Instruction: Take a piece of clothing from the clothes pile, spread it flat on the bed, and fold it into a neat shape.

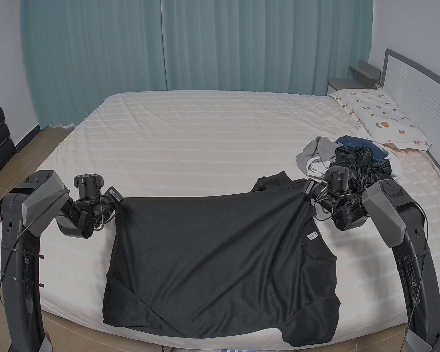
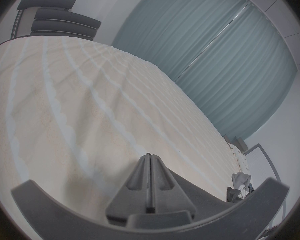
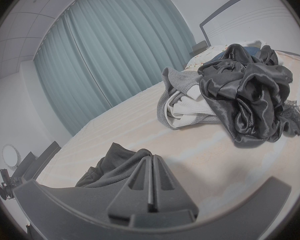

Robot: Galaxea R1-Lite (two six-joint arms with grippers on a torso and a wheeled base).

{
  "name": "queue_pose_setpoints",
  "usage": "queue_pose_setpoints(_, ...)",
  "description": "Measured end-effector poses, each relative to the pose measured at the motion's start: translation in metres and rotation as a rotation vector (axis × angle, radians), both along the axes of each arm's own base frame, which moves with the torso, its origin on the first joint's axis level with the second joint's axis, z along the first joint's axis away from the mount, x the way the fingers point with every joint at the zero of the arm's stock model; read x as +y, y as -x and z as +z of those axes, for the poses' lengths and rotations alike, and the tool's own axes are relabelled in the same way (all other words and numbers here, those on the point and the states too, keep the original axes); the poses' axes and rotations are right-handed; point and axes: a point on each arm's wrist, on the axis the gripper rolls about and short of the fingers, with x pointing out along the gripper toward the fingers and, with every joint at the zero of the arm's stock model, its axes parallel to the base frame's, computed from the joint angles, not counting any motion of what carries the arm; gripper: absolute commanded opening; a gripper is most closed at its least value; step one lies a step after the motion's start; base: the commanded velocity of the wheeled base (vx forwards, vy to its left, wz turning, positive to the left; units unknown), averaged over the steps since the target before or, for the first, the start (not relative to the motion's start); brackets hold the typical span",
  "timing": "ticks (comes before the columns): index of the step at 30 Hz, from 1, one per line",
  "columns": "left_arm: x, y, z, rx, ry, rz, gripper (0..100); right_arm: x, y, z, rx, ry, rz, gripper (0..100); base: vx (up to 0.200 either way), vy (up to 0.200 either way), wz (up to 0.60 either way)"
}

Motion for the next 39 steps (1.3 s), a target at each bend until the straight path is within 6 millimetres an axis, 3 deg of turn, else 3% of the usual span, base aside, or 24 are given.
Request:
queue_pose_setpoints(12, 0.000, -0.023, 0.020, -0.116, -0.015, 0.022, 0, -0.009, -0.010, 0.020, -0.145, -0.024, -0.055, 0, 0.000, 0.000, 0.00)
queue_pose_setpoints(22, 0.000, -0.030, 0.000, -0.096, -0.017, 0.027, 0, -0.003, -0.012, -0.011, -0.085, 0.003, -0.042, 0, 0.000, 0.000, 0.00)
queue_pose_setpoints(32, -0.007, -0.044, -0.011, -0.119, -0.033, 0.053, 0, 0.000, -0.019, -0.022, -0.102, 0.017, -0.059, 0, 0.000, 0.000, 0.00)
queue_pose_setpoints(33, -0.009, -0.044, -0.013, -0.116, -0.033, 0.050, 100, 0.000, -0.019, -0.023, -0.104, 0.017, -0.060, 100, 0.000, 0.000, 0.00)
queue_pose_setpoints(39, -0.012, -0.045, -0.021, -0.107, -0.034, 0.047, 100, 0.001, -0.018, -0.026, -0.109, 0.015, -0.058, 100, 0.000, 0.000, 0.00)
